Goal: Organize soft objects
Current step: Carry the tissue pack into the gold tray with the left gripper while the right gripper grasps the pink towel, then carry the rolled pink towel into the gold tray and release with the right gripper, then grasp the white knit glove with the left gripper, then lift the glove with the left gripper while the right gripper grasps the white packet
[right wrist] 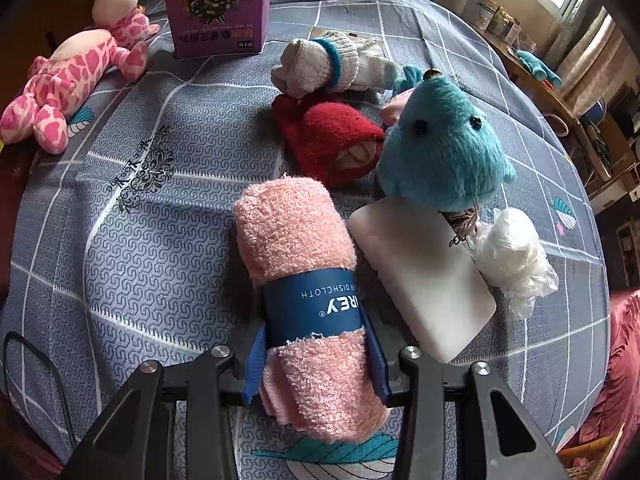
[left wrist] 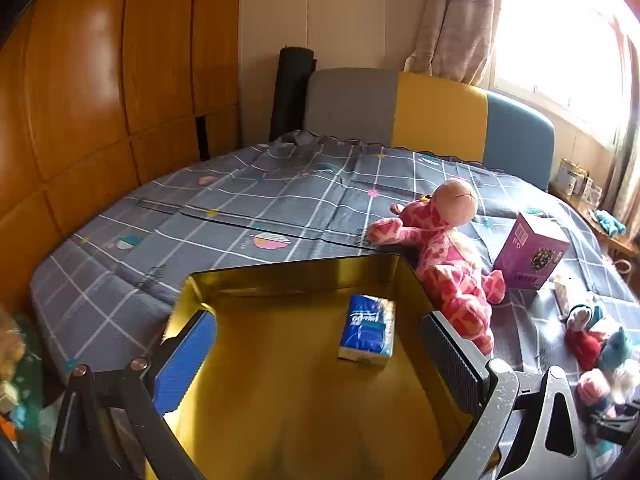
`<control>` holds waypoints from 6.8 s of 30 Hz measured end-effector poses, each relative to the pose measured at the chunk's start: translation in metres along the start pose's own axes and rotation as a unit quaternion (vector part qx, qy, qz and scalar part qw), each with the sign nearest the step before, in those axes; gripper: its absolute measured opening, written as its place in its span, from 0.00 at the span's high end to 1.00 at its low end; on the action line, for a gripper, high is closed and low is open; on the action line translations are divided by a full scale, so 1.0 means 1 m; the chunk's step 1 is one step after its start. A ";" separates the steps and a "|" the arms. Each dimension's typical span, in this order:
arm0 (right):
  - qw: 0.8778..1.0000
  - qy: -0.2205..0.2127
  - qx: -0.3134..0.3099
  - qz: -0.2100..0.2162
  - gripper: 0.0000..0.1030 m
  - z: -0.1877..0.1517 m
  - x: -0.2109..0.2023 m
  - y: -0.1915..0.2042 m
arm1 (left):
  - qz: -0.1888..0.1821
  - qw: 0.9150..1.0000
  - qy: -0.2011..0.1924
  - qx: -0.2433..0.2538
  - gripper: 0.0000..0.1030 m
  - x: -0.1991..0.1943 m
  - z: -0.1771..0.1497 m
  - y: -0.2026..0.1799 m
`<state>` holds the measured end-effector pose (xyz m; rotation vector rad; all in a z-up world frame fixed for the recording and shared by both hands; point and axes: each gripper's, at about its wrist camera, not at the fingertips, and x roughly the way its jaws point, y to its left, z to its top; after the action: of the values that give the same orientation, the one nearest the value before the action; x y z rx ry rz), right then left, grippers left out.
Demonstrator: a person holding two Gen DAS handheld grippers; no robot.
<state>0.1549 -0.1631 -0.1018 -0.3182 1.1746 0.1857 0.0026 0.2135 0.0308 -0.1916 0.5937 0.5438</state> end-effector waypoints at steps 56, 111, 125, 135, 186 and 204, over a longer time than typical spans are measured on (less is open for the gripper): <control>0.957 -0.075 -0.195 0.201 0.65 0.055 -0.113 0.295 | 0.075 0.997 0.001 -0.027 0.00 -0.050 -0.027 0.062; 0.960 -0.268 -0.068 0.039 0.45 0.020 -0.182 0.155 | -0.106 0.993 0.042 0.028 0.00 -0.048 -0.007 -0.023; 0.966 -0.256 -0.036 0.022 0.45 0.023 -0.166 0.106 | -0.147 0.984 0.058 0.080 0.00 -0.038 -0.004 -0.081; 0.976 -0.193 0.091 -0.052 0.45 0.040 -0.110 -0.036 | -0.219 0.964 0.082 0.127 0.00 -0.015 -0.002 -0.160; 0.955 -0.164 0.223 0.109 0.44 0.040 -0.072 -0.101 | -0.268 0.927 0.189 0.179 0.63 0.057 -0.025 -0.245; 0.994 -0.019 0.103 0.026 0.24 0.220 0.050 -0.039 | -0.275 0.941 0.166 0.109 0.62 0.029 -0.008 -0.163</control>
<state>0.3778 -0.1262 -0.0661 -0.1013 1.1540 0.1138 0.1059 0.0861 0.0104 -0.2302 0.8831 -0.1038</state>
